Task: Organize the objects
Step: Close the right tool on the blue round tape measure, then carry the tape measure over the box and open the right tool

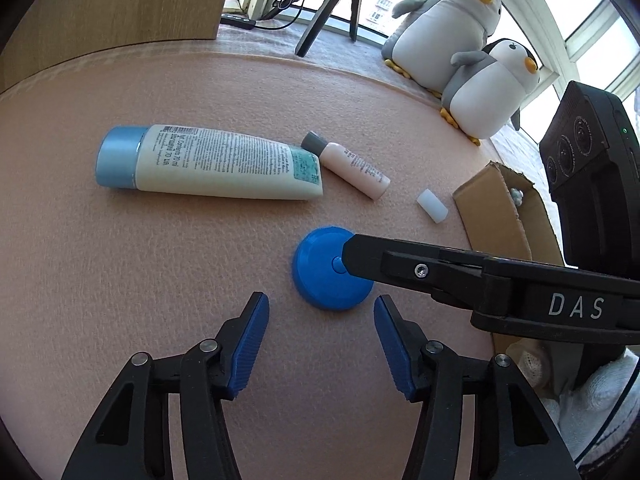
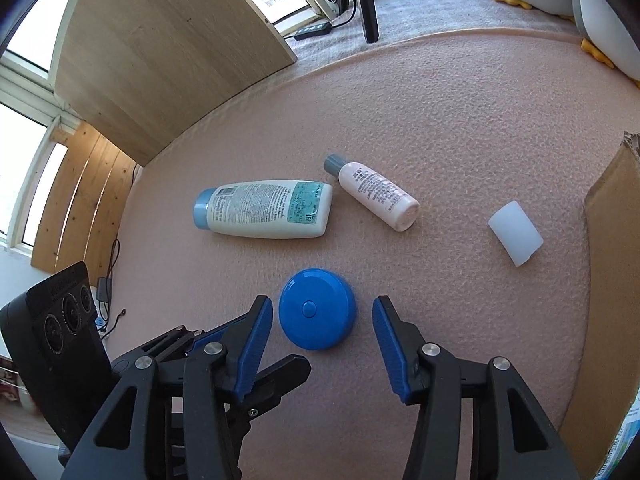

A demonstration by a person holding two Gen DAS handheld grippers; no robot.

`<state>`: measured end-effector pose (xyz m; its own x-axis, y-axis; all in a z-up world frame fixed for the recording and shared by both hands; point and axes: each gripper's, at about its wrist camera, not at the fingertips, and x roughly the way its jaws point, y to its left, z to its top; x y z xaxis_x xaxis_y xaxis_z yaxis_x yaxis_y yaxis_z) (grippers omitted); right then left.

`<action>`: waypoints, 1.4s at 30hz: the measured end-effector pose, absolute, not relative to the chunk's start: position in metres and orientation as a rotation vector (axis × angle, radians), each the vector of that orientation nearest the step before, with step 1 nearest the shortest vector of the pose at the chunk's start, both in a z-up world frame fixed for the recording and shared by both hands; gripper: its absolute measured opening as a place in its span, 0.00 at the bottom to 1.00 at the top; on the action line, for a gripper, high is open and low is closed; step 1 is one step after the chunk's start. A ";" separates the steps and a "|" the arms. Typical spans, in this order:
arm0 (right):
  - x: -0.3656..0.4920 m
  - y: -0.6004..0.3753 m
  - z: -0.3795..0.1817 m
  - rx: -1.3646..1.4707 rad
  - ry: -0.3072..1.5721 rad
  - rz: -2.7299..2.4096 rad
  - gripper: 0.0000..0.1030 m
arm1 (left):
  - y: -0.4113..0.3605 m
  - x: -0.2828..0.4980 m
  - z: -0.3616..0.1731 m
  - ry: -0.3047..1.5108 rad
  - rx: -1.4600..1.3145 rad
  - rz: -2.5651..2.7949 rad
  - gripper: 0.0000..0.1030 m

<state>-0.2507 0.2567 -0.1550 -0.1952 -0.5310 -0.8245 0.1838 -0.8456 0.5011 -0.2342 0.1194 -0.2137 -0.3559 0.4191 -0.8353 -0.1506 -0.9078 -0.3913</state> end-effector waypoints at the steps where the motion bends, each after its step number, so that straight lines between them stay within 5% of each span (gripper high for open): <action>1: -0.251 0.257 -0.156 1.620 -0.403 -2.079 0.44 | 0.120 -0.236 -0.215 -0.359 -1.531 2.299 0.53; 8: -0.254 0.255 -0.165 1.641 -0.414 -2.048 0.28 | 0.124 -0.240 -0.217 -0.356 -1.522 2.280 0.43; 14: -0.252 0.253 -0.164 1.637 -0.378 -2.058 0.25 | 0.124 -0.238 -0.217 -0.338 -1.511 2.285 0.40; 28: -0.215 0.277 -0.122 1.503 -0.368 -2.147 0.24 | 0.146 -0.205 -0.172 -0.202 -1.376 2.322 0.40; 42: -0.157 0.383 -0.072 1.400 -0.480 -2.388 0.24 | 0.250 -0.175 -0.125 -0.100 -1.204 2.175 0.40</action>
